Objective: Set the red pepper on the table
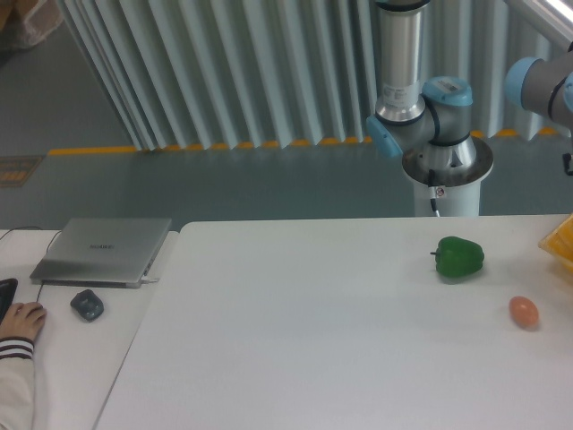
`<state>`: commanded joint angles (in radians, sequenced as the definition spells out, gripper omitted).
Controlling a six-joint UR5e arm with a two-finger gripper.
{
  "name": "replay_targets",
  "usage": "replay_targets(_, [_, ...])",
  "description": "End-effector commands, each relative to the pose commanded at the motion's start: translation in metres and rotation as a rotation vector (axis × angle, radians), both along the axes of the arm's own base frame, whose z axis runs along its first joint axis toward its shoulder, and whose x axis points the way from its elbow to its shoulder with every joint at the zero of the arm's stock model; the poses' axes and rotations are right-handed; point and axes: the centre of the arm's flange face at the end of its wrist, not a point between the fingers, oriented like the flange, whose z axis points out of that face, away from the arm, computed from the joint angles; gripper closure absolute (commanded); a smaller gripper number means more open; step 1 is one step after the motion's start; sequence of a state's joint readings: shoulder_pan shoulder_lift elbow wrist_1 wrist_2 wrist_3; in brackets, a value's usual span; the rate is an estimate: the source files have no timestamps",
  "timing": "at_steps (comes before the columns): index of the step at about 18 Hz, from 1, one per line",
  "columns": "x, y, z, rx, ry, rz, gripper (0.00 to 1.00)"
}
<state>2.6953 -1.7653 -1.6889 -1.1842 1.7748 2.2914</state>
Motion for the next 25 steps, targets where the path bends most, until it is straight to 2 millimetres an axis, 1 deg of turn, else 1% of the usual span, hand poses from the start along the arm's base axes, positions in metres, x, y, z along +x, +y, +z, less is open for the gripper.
replay_targets(1, [-0.001, -0.001, -0.004, -0.008, -0.010, -0.014, 0.00])
replay_targets(2, [-0.004, -0.002, -0.013, -0.023, -0.043, -0.087, 0.00])
replay_targets(3, [-0.007, -0.003, -0.019, -0.033, -0.062, -0.135, 0.00])
replay_targets(4, [-0.011, -0.007, -0.020, -0.043, -0.079, -0.187, 0.00])
replay_targets(9, [-0.027, -0.043, -0.027, -0.058, -0.150, -0.216, 0.00])
replay_targets(10, [-0.029, -0.047, -0.028, -0.055, -0.159, -0.232, 0.00])
replay_targets(11, [-0.036, -0.061, -0.029, -0.054, -0.166, -0.235, 0.00])
replay_targets(12, [-0.040, -0.068, -0.030, -0.051, -0.170, -0.240, 0.00])
replay_targets(15, [-0.042, -0.070, -0.029, -0.054, -0.168, -0.255, 0.00])
replay_targets(17, [-0.045, -0.075, -0.032, -0.054, -0.174, -0.259, 0.00])
replay_targets(22, [-0.051, -0.074, -0.035, -0.053, -0.176, -0.258, 0.00])
replay_targets(25, [-0.055, -0.072, -0.048, -0.052, -0.201, -0.258, 0.00])
